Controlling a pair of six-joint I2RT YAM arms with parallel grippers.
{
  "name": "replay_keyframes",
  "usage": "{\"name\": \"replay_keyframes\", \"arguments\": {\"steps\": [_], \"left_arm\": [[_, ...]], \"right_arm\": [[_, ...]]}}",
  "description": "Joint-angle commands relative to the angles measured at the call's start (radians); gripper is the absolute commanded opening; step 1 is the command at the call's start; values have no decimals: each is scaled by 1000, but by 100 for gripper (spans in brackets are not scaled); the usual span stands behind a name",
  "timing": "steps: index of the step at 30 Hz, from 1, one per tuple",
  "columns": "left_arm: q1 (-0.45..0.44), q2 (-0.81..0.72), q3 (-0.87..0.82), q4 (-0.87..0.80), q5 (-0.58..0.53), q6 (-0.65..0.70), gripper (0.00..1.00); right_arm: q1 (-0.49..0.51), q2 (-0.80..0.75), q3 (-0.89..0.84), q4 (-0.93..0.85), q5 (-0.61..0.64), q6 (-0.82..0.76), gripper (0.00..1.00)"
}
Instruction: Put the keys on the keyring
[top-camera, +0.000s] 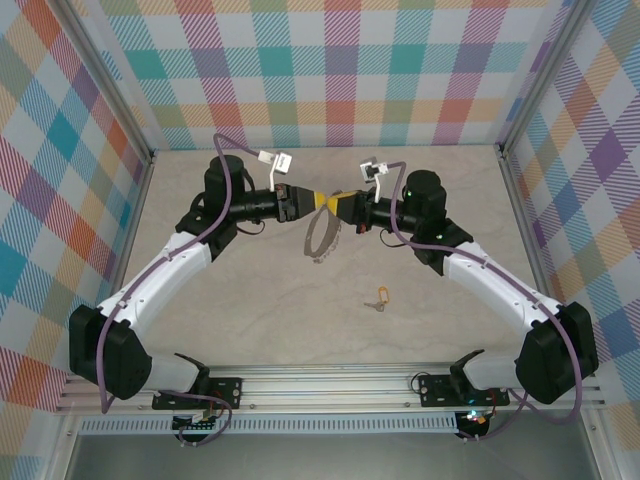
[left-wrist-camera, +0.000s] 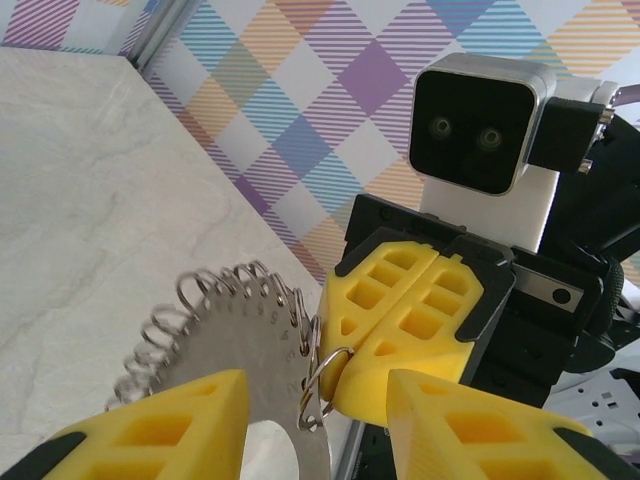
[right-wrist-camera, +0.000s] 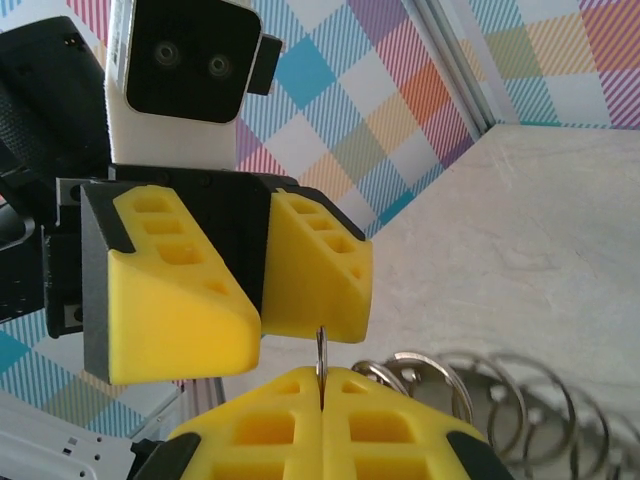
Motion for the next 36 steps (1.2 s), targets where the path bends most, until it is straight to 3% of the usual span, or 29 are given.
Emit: {"name": "replay_keyframes", "arguments": {"steps": [1,7,21,25,27,29,30,34,36], "left_arm": [[-3,0,4,70,42,-21,41],[-8,-1,-9,97,53,-30,30],[-29,-3,-19,122,59,-37,20],[-31,-8,-25,117,53,-32,10],[-31,-12,-27,102,41,-23,0],[-31,-15,-30,86,21,-11,0],[-31,-18,-32,74,8,1,0],[-30,-18,-17,-14,-34,79,0],[-30,-8,7,-74,-48,129,0]], "right_arm": [[-5,-16,19,102,-33,32,0],[-6,-14,16,115,-33,44,0],[-8,2,11,141,-45,72,0],[-10,6,12,137,-44,75,0],[-9,8,12,135,-43,78,0],[-12,11,15,119,-39,81,0],[-19,7,15,104,-31,87,5],[-101,-58,-34,84,4,148,45],[-128,-95,-39,28,16,143,54]]}}
